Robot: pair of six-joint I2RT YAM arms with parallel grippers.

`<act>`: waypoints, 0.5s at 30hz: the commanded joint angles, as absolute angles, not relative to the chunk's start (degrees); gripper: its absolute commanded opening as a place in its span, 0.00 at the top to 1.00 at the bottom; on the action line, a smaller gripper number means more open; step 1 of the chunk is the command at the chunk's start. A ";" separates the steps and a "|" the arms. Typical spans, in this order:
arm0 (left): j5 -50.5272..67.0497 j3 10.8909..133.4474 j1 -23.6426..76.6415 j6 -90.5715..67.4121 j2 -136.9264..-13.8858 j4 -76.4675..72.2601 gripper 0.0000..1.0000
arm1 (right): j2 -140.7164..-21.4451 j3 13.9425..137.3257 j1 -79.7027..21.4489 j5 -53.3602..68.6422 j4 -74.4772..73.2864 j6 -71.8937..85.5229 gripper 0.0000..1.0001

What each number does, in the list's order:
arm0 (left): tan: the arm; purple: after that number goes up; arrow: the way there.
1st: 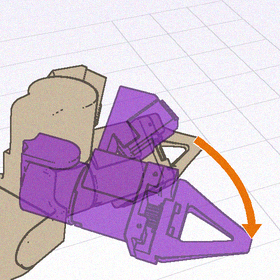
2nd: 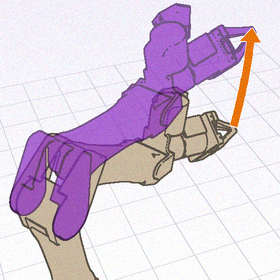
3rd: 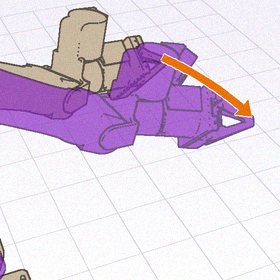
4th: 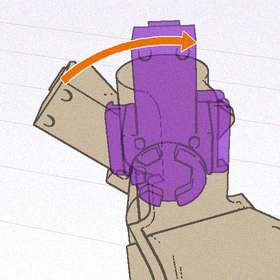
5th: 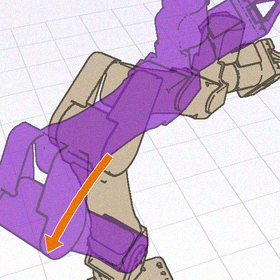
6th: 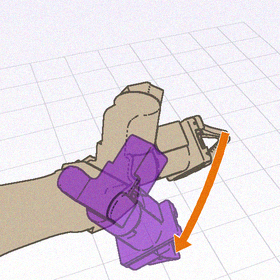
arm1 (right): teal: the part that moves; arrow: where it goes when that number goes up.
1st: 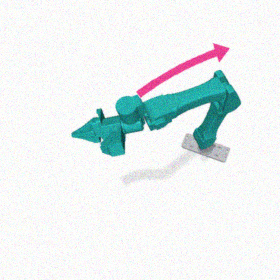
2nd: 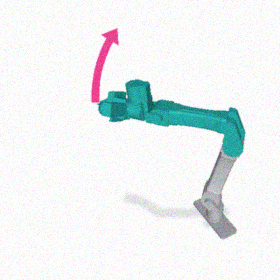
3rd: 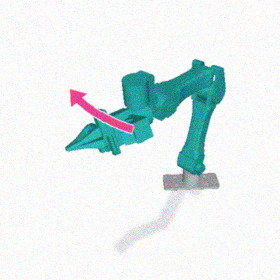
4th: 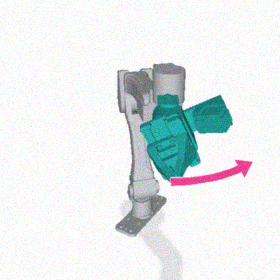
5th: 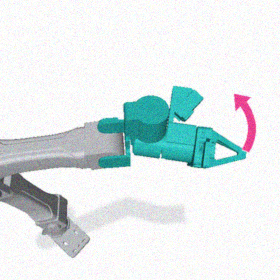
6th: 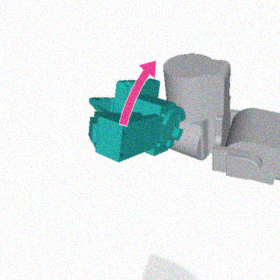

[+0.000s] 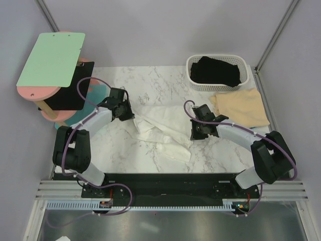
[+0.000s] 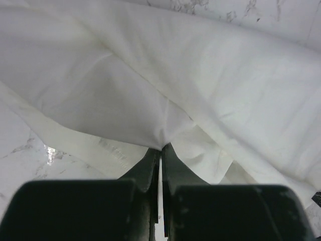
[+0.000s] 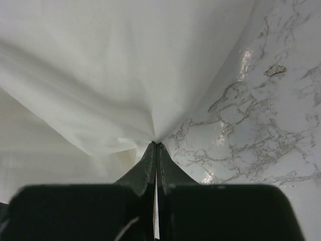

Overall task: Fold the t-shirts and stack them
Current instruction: Flatten out the tshirt

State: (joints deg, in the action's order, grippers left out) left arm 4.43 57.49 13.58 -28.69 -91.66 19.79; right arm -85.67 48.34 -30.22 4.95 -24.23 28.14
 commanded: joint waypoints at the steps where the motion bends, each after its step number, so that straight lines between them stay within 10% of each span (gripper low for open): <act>1: 1.15 63.01 12.92 -25.23 -86.31 23.55 0.98 | -80.61 51.32 -30.23 -1.82 -24.86 27.16 1.00; 15: 0.53 80.22 8.00 -18.99 -78.93 35.33 0.98 | -69.79 67.58 -30.15 -16.52 -34.45 20.66 1.00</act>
State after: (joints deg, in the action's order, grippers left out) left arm 1.50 72.97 9.50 -23.24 -83.09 31.77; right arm -74.35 62.54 -30.20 -10.39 -32.18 23.09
